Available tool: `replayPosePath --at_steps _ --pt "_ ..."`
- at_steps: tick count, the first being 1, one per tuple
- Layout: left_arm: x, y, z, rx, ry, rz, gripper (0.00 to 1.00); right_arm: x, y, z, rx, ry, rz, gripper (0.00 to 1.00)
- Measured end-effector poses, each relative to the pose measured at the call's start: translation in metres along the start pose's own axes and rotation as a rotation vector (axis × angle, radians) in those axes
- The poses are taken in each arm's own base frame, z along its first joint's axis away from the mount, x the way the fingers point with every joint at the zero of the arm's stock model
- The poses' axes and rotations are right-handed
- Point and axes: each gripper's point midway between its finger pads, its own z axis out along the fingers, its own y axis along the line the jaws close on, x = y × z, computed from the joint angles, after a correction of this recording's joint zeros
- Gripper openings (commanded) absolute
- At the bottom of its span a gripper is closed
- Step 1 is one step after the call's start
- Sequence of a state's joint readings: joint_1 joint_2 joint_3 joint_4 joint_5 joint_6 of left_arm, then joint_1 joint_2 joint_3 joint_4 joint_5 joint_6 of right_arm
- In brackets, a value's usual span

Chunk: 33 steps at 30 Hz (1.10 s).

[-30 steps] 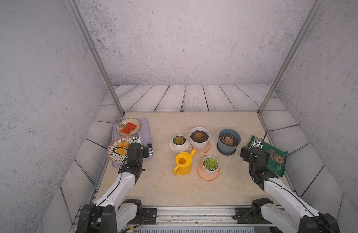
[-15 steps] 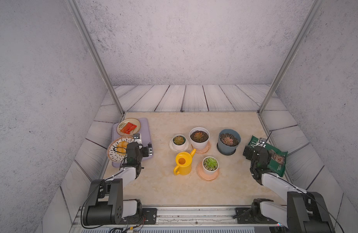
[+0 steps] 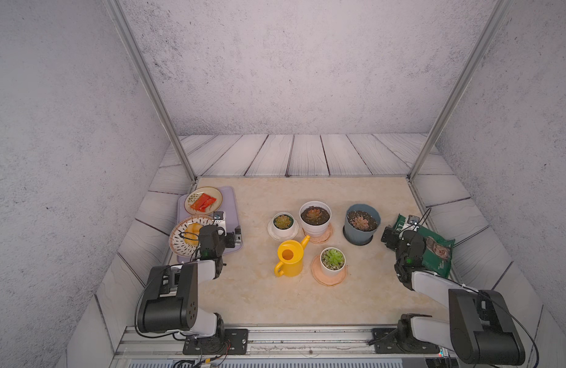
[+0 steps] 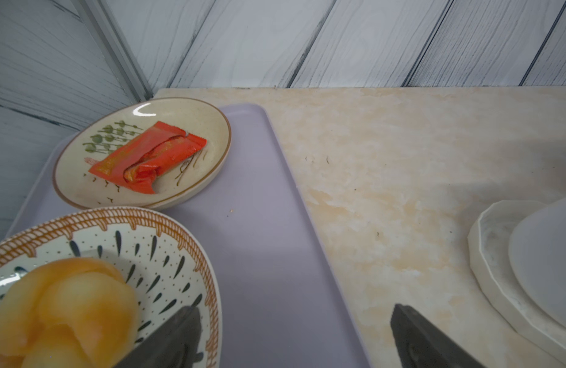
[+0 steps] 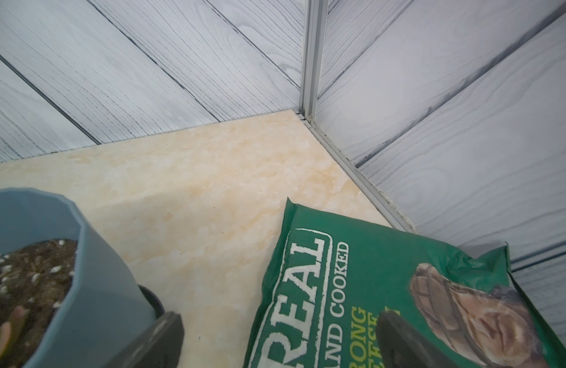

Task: Water the succulent around the soil edge
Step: Reset both arms

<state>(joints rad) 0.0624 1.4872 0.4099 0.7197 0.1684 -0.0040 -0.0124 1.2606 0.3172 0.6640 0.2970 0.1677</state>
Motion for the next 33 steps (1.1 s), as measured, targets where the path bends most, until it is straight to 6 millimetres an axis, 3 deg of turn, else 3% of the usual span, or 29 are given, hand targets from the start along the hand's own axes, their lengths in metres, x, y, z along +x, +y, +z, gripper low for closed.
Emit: replayPosePath --at_steps 4,9,13,21,33 --pt "0.007 -0.002 0.005 0.031 0.017 -0.008 1.0 -0.002 0.003 0.007 -0.016 -0.027 0.011 0.99" --pt "0.002 -0.006 0.005 0.057 0.0 -0.002 1.0 0.013 0.007 0.017 -0.042 -0.031 0.015 0.99" --pt "0.002 -0.007 0.005 0.063 -0.001 -0.001 1.0 0.028 0.011 0.017 -0.074 -0.024 0.01 0.99" --pt "0.001 -0.008 0.005 0.07 -0.005 -0.001 1.0 0.033 0.011 0.011 -0.094 -0.093 0.026 0.99" --pt "0.0 -0.008 0.005 0.069 -0.008 0.0 1.0 0.012 0.009 0.007 -0.089 -0.184 0.051 0.99"
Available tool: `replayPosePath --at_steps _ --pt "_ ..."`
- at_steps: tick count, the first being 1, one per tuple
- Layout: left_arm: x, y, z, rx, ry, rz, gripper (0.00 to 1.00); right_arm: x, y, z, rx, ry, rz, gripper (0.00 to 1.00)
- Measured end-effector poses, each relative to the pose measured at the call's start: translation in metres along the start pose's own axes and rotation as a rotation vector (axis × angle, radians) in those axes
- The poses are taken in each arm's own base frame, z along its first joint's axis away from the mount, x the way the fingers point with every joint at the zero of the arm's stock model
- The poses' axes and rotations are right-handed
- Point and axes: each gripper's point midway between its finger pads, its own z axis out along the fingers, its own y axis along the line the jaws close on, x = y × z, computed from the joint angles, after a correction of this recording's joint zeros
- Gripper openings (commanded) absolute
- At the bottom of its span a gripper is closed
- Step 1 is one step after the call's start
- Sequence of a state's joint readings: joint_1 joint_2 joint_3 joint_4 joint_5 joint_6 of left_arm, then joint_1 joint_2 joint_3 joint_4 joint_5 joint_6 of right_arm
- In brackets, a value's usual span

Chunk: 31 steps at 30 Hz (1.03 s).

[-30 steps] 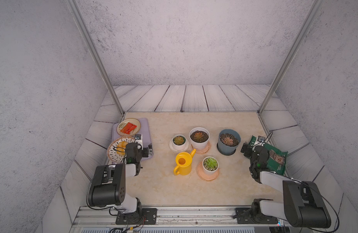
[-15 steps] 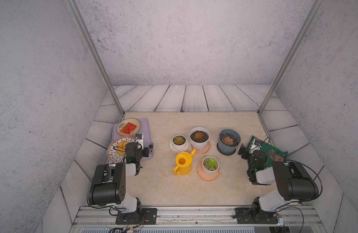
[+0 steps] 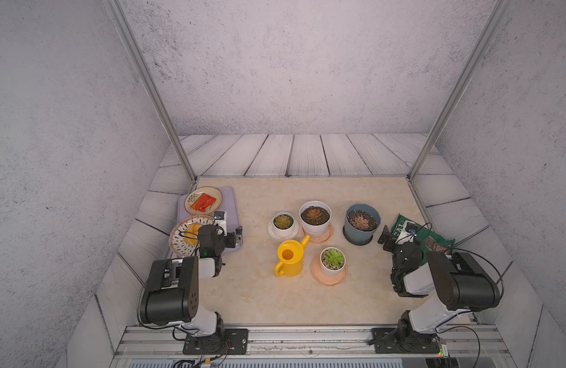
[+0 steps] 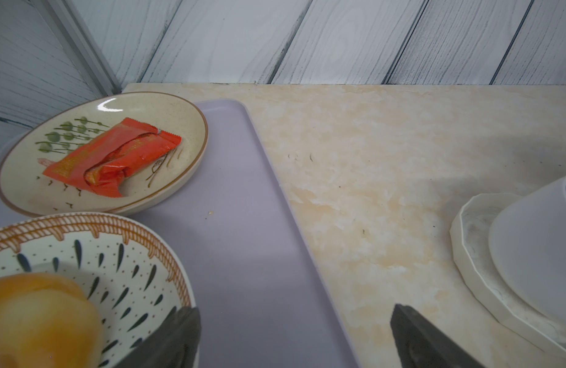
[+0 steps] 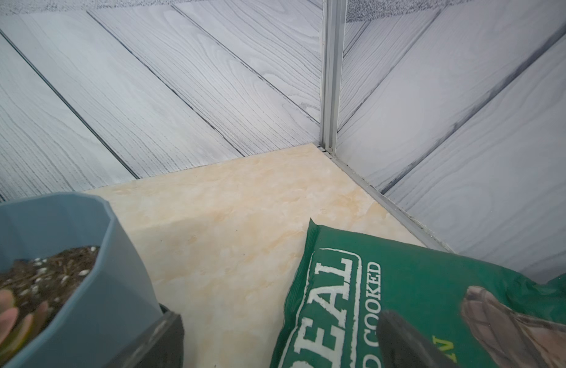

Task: Water the succulent around the soil edge
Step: Reset both arms

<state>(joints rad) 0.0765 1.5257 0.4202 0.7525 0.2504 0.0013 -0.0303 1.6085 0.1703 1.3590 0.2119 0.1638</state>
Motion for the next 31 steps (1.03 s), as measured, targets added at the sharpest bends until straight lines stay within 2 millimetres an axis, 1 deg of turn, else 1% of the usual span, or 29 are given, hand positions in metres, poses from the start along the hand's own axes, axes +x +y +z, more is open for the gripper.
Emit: replayPosePath --at_steps 31 --pt "0.0001 0.001 0.0001 -0.007 0.0 0.004 1.0 -0.0024 -0.0001 -0.0007 0.0 -0.011 0.003 0.99"
